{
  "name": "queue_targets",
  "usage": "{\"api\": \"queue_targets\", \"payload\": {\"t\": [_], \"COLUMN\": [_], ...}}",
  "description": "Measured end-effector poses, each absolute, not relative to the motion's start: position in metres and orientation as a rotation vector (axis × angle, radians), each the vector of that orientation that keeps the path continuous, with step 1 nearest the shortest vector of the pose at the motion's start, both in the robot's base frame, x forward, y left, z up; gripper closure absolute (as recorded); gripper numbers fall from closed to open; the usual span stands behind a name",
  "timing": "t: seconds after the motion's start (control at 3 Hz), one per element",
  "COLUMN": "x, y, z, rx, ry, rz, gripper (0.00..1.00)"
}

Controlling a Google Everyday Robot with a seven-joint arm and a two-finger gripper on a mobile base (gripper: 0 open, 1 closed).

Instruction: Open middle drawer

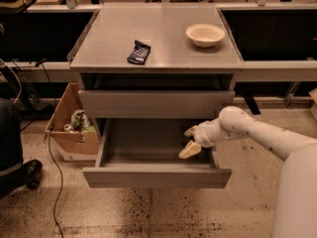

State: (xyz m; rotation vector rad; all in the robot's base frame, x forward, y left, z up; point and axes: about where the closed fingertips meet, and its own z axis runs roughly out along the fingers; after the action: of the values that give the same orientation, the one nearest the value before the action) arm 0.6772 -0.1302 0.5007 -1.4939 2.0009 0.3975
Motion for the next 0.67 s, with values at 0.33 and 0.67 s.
{"api": "queue_targets", "payload": {"t": [0.33, 0.67], "x": [0.699, 0.700], "y": [-0.136, -0.137], "z": [0.508, 0.490], "rx": [-1.461, -1.427], "ry": [2.006, 2.008], "rz": [0.406, 0.482], "gripper": [1.00, 1.00]}}
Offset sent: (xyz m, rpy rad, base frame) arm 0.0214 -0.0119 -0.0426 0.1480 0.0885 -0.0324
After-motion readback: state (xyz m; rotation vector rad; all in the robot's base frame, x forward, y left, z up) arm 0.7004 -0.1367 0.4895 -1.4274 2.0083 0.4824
